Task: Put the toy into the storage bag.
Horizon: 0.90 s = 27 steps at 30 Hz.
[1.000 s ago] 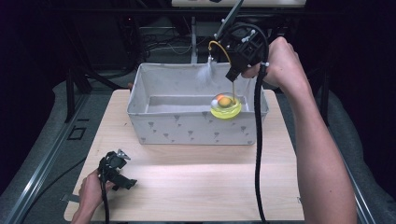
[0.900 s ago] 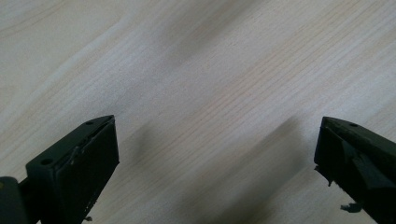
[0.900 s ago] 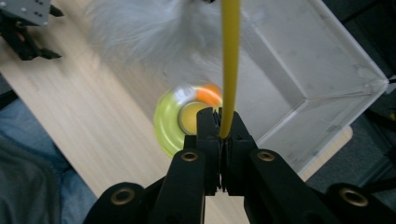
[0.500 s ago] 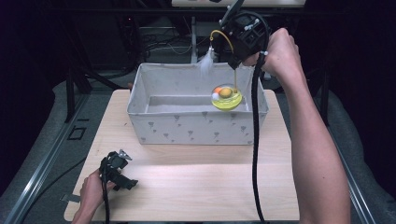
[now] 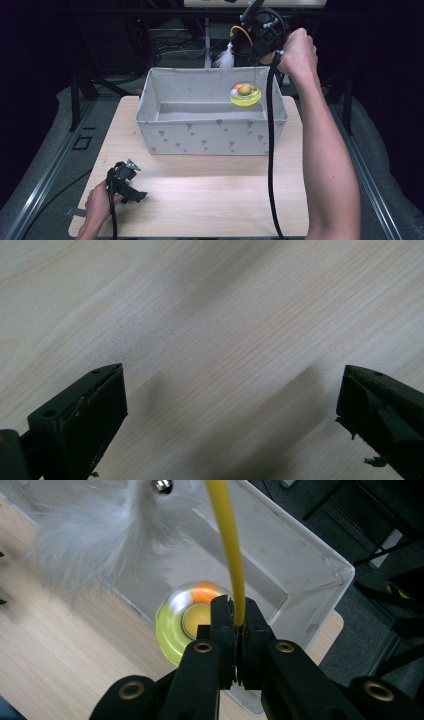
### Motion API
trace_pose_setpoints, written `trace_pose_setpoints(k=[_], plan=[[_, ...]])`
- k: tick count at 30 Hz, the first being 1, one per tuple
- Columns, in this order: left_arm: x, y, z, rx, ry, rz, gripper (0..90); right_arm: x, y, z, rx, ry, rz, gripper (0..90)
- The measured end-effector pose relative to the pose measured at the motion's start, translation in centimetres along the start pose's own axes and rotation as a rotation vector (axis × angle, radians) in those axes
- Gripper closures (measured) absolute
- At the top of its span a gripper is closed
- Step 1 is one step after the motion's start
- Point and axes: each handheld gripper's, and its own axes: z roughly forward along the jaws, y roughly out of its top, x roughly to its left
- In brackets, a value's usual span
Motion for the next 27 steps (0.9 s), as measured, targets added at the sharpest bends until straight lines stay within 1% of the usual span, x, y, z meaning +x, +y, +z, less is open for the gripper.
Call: trace_pose_setpoints(k=[1, 3, 4, 6, 7, 11, 13, 14, 20, 21, 24, 27], plan=[[0.0, 0.0, 0.0, -0.001, 0.001, -0.001, 0.0, -0.1, 0.0, 0.1, -0.017, -0.003, 0.006, 88.4], [0.0, 0.0, -0.1, -0.005, -0.001, -0.002, 0.0, -0.2, -0.1, 0.3, -0.021, -0.020, 0.008, 88.3], [0.0, -0.1, -0.1, -0.007, 0.003, -0.002, 0.0, -0.2, -0.1, 0.5, -0.025, -0.024, 0.005, 88.3], [0.1, -0.1, -0.2, -0.006, -0.001, 0.000, 0.0, -0.4, -0.1, 0.9, -0.022, -0.030, 0.016, 88.3], [0.1, -0.2, -0.2, -0.011, 0.002, -0.002, 0.0, -0.5, -0.2, 1.1, -0.031, -0.029, 0.022, 88.3], [0.1, -0.2, -0.2, -0.012, 0.001, -0.001, 0.0, -0.9, -0.4, 2.2, -0.019, -0.025, 0.037, 88.4], [0.0, -0.1, -0.2, -0.009, 0.000, 0.003, 0.0, -1.1, -0.4, 2.8, -0.007, -0.026, 0.039, 88.4], [0.0, -0.1, -0.2, -0.008, 0.000, 0.003, 0.0, -1.2, -0.5, 3.0, 0.007, -0.024, 0.037, 88.4], [0.1, -0.2, -0.2, -0.011, 0.001, 0.000, 0.0, -2.0, -0.7, 4.5, 0.019, -0.016, 0.060, 88.3], [0.1, -0.2, -0.2, -0.009, 0.000, -0.001, 0.0, -2.2, -0.7, 4.6, 0.022, -0.020, 0.061, 88.4], [0.0, -0.1, -0.2, -0.006, 0.002, 0.005, 0.0, -2.3, -0.9, 5.3, 0.027, -0.020, 0.064, 88.3], [0.0, -0.1, -0.2, -0.005, 0.002, 0.003, 0.0, -2.7, -1.3, 6.0, 0.030, -0.017, 0.073, 88.3]])
